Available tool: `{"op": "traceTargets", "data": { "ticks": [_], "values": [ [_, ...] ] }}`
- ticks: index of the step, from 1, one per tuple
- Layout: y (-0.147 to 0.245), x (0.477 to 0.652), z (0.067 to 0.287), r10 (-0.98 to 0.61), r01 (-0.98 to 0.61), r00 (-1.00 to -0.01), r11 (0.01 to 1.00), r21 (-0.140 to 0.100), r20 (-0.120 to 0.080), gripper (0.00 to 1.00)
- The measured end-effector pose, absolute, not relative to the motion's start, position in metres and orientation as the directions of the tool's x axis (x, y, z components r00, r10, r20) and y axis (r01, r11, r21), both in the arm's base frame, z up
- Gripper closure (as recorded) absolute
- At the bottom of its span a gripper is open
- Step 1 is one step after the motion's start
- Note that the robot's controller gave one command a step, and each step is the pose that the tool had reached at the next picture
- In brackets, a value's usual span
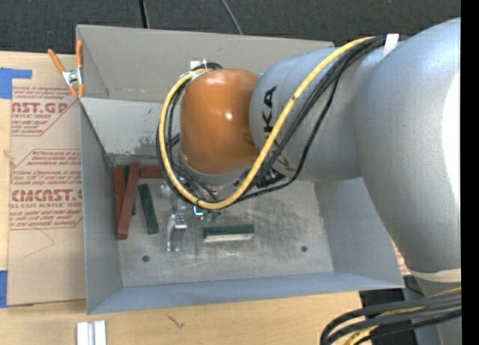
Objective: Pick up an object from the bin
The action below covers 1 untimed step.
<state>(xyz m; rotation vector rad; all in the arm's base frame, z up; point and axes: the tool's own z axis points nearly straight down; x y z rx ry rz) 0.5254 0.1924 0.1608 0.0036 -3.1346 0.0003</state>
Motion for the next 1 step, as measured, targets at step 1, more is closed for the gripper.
{"op": "traceTargets", "data": {
  "ticks": [1],
  "values": [
    [0.1916,0.5275,0.1651,-0.001,-0.001,-1.000,1.000,0.001,0.000,0.00]
  ]
}}
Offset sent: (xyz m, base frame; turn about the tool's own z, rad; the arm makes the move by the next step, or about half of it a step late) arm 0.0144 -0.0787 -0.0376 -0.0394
